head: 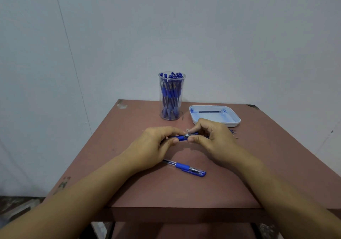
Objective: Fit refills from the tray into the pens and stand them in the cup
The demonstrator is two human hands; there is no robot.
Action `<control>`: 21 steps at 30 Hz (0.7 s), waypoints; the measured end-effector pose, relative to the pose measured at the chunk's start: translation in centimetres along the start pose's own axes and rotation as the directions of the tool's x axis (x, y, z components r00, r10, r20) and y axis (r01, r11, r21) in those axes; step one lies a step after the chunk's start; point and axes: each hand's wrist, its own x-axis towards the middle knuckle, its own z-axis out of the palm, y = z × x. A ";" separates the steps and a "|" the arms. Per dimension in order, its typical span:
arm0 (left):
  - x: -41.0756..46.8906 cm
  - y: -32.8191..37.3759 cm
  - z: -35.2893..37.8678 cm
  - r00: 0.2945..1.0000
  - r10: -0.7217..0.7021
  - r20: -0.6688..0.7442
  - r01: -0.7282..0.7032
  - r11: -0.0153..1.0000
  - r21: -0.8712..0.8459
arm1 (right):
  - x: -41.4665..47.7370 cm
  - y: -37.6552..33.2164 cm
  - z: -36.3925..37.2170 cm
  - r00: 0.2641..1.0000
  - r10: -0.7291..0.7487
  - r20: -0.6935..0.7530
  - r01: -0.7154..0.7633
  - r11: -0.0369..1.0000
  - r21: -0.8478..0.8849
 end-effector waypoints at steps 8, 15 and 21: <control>0.2 -0.3 -0.3 0.996 -0.068 0.059 0.071 0.997 -0.043 | 0.1 0.2 -1.3 1.000 -0.015 -0.023 0.014 0.998 -0.059; 0.0 -1.2 -1.2 0.989 -0.100 -0.107 0.095 0.994 -0.053 | -0.2 0.7 -1.9 0.985 0.121 0.122 -0.108 0.988 -0.109; -0.1 -1.4 -1.1 0.993 -0.005 -0.119 0.017 0.995 0.100 | -0.2 0.3 -0.8 0.947 0.057 0.317 0.040 0.956 -0.292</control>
